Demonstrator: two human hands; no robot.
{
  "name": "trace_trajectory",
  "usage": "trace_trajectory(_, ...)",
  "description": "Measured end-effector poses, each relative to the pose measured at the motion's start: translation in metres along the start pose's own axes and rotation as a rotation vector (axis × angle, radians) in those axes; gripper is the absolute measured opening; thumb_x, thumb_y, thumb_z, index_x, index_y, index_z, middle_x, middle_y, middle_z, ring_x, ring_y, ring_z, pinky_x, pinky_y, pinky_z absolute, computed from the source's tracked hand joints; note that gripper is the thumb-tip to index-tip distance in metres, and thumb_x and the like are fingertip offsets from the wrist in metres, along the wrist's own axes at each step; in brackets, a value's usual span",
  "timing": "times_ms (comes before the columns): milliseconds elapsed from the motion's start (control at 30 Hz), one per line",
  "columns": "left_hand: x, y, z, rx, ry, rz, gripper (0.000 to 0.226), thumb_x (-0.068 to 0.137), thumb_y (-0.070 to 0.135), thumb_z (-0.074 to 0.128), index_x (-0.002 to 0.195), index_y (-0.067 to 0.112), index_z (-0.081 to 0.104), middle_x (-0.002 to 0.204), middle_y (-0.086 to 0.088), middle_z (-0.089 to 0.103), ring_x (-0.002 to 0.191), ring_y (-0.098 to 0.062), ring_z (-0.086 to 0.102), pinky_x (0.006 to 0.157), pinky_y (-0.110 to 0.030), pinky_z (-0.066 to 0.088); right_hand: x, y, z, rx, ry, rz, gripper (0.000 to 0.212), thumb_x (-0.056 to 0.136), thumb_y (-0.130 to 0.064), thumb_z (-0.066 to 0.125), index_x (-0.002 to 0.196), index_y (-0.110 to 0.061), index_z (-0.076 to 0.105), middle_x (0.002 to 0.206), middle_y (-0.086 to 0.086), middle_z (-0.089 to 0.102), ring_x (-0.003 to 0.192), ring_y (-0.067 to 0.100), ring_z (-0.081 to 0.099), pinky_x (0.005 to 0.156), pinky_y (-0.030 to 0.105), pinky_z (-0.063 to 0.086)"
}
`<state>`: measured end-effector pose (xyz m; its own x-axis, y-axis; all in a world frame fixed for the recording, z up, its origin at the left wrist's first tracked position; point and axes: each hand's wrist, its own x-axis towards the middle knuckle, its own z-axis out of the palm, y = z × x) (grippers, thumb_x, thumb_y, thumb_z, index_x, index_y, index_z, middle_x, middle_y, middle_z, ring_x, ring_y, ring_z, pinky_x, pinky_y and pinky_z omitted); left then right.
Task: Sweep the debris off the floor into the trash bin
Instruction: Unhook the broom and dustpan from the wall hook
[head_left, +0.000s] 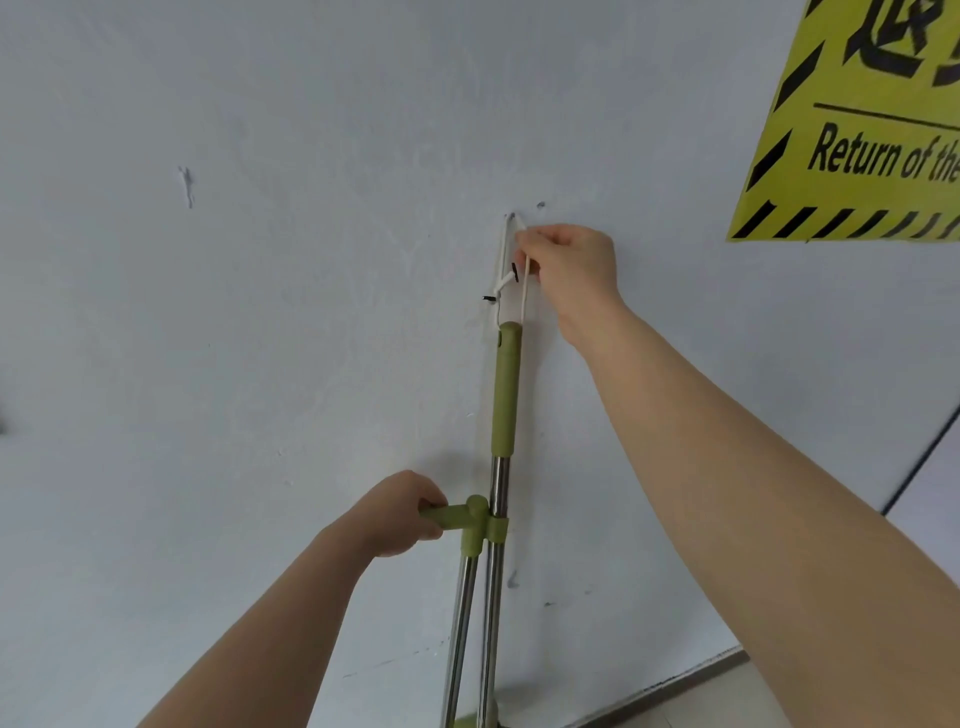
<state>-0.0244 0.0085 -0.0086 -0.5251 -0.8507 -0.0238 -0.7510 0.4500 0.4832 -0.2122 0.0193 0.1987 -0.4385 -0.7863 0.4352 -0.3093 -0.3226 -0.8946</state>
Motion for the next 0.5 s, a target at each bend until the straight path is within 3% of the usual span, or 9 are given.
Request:
trace_trajectory(133,-0.001,0.002,-0.003,-0.018,0.026,-0.016,0.025,0.082,0.015,0.069,0.106,0.019,0.072,0.092,0.008,0.058,0.074,-0.005,0.052,0.063,-0.015,0.038,0.007,-0.016,-0.001,0.003,0.013,-0.062,0.018,0.081,-0.008,0.06,0.063,-0.007,0.064,0.064,0.007,0.058,0.057,0.013,0.048,0.061,0.022,0.041)
trace_trajectory(267,-0.003,0.003,-0.006,-0.044,0.04,-0.027,0.026,0.081,0.015,0.069,0.106,0.018,0.072,0.091,0.008,0.059,0.074,-0.006,0.053,0.063,-0.015,0.038,0.0,-0.023,-0.003,0.059,-0.088,-0.104,0.017,0.086,-0.011,0.061,0.071,-0.014,0.067,0.067,-0.003,0.063,0.06,0.004,0.055,0.059,0.013,0.043)
trace_trajectory(500,-0.016,-0.001,0.008,0.008,-0.071,-0.026,0.028,0.085,0.016,0.066,0.113,0.017,0.07,0.094,0.007,0.06,0.081,-0.011,0.056,0.071,-0.021,0.043,-0.019,-0.008,-0.02,0.232,-0.196,-0.011,0.011,0.088,-0.015,0.063,0.081,-0.017,0.07,0.07,-0.003,0.065,0.069,0.011,0.059,0.07,0.024,0.044)
